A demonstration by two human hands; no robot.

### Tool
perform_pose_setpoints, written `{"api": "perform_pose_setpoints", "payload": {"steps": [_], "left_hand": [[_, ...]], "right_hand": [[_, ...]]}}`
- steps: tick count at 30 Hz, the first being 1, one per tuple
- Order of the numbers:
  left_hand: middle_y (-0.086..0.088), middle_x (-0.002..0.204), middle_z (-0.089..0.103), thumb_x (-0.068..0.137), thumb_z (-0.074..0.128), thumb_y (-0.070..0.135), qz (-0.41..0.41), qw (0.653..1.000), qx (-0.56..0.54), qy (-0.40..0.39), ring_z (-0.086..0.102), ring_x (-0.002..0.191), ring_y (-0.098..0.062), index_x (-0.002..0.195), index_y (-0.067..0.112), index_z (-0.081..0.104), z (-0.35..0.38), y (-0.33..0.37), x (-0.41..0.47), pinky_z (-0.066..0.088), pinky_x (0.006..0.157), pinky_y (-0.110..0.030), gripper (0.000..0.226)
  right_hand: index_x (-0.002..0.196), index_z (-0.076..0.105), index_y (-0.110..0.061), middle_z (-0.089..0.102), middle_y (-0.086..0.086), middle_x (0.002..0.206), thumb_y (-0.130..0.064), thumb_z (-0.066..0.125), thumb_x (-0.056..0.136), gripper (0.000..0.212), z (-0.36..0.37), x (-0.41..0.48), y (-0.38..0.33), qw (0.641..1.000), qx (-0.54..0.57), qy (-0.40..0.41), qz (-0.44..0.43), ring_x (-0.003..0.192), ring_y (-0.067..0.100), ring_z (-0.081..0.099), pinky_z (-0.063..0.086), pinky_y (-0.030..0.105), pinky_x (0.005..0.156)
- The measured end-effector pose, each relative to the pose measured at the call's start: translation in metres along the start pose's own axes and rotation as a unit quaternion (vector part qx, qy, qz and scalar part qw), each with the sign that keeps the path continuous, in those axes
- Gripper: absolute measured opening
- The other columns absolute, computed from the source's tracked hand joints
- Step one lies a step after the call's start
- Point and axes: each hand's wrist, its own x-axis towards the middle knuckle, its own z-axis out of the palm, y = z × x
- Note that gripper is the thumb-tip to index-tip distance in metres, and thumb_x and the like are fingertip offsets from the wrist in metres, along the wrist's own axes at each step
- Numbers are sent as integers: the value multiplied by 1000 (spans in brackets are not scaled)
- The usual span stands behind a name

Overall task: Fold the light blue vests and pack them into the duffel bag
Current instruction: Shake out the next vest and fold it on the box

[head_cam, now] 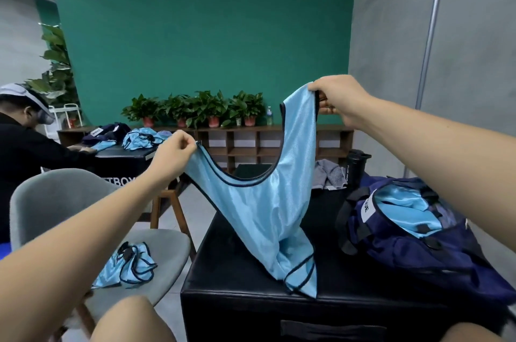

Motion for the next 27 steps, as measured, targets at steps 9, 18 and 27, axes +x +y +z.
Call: {"api": "perform_pose_setpoints", "payload": {"steps": [9, 18, 27], "left_hand": [[8, 96, 66, 106, 62, 32, 84, 989, -34, 114, 59, 86, -13, 104, 20, 66, -79, 82, 57, 49, 76, -34, 13], [12, 83, 69, 95, 75, 39, 141, 977, -76, 144, 57, 69, -1, 96, 21, 76, -153, 148, 71, 47, 64, -24, 19], [2, 93, 75, 95, 80, 39, 173, 966, -136, 135, 65, 74, -4, 101, 15, 79, -192, 182, 64, 58, 71, -24, 24]], "right_hand": [[87, 58, -18, 53, -1, 71, -19, 69, 87, 11, -31, 5, -43, 996, 53, 68, -38, 58, 17, 48, 45, 28, 60], [87, 58, -16, 51, 6, 83, -18, 67, 83, 9, -50, -4, -86, 981, 110, 118, -105, 75, 20, 48, 47, 35, 66], [84, 57, -19, 39, 5, 83, -28, 69, 69, 20, -73, -6, -115, 964, 128, 191, -134, 77, 23, 34, 33, 38, 68]]}}
